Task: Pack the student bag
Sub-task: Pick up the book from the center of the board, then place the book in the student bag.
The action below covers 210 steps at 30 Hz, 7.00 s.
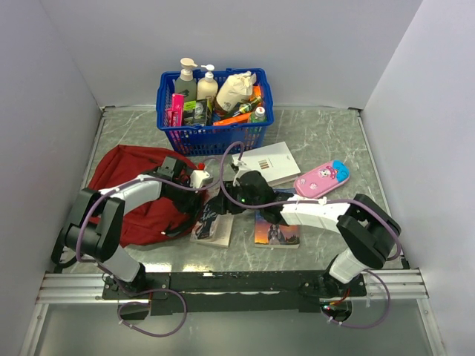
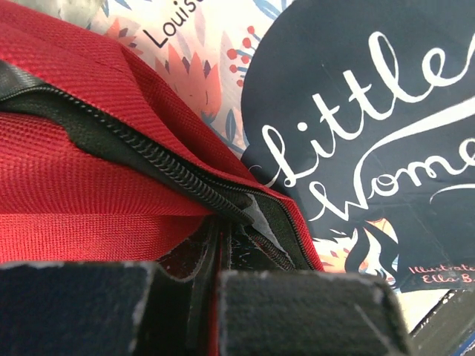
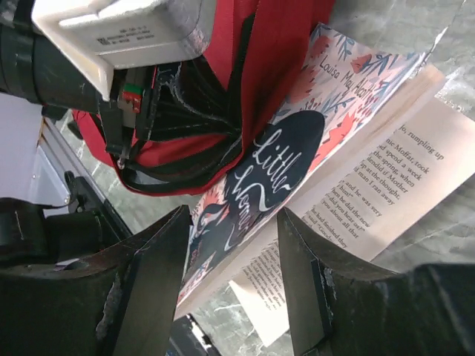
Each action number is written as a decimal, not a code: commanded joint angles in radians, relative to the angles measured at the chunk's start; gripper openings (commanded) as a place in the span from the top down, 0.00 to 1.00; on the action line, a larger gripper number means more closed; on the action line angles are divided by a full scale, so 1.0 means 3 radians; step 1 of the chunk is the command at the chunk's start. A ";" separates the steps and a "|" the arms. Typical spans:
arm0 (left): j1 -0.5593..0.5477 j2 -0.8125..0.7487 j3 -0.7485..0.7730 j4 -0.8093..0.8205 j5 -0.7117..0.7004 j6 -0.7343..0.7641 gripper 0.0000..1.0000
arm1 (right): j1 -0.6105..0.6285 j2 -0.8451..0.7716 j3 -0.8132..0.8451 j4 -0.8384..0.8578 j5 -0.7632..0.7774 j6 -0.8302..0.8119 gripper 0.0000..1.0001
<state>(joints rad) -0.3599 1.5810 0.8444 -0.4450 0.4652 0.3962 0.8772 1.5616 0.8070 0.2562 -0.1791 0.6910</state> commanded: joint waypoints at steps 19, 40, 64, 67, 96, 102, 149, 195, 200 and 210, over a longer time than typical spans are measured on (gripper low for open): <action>-0.0114 0.0012 -0.0038 0.0215 0.0178 0.0035 0.99 | -0.0004 0.0066 0.0122 -0.1074 0.0684 0.0166 0.41; -0.0119 0.0114 0.0018 0.0246 0.0295 0.0009 0.99 | -0.0004 -0.0102 0.0173 -0.0466 0.0342 0.0401 0.47; -0.0119 0.0063 -0.0013 0.0236 0.0346 0.0050 0.99 | -0.0332 0.0271 -0.0849 0.2163 -0.0564 0.1148 0.64; -0.0119 0.0078 -0.0018 0.0246 0.0356 0.0030 0.99 | -0.0326 0.0133 -0.0798 0.2006 -0.0554 0.1092 0.61; -0.0140 0.0002 0.0008 0.0185 0.0357 0.0045 0.99 | -0.0194 0.0143 -0.0292 0.0368 -0.0103 0.0575 0.67; -0.0089 -0.0299 0.0181 -0.0224 0.0290 0.0167 0.99 | -0.0204 -0.0122 -0.0302 0.0358 -0.0068 0.0555 1.00; 0.0407 -0.2105 0.0673 -0.2131 0.1261 0.1460 0.99 | -0.0250 0.0306 0.1027 0.0178 -0.0948 0.1444 1.00; 0.0453 -0.1926 0.0744 -0.2627 0.1543 0.2008 0.99 | 0.0149 0.0753 0.1024 0.0046 0.0132 0.1124 0.45; 0.0458 -0.1900 0.0795 -0.2740 0.1420 0.2018 0.99 | 0.0134 0.0389 0.0721 -0.0030 0.0060 0.0689 0.53; 0.0443 -0.1834 0.0806 -0.2251 0.1389 0.1427 0.99 | -0.0330 -0.0826 0.0205 -0.1246 0.0878 0.0197 0.36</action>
<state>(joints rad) -0.2237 1.0210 1.0805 -1.2160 0.8257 0.9234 0.8761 1.4799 0.9440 0.0647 -0.0578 0.8150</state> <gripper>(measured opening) 0.023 0.614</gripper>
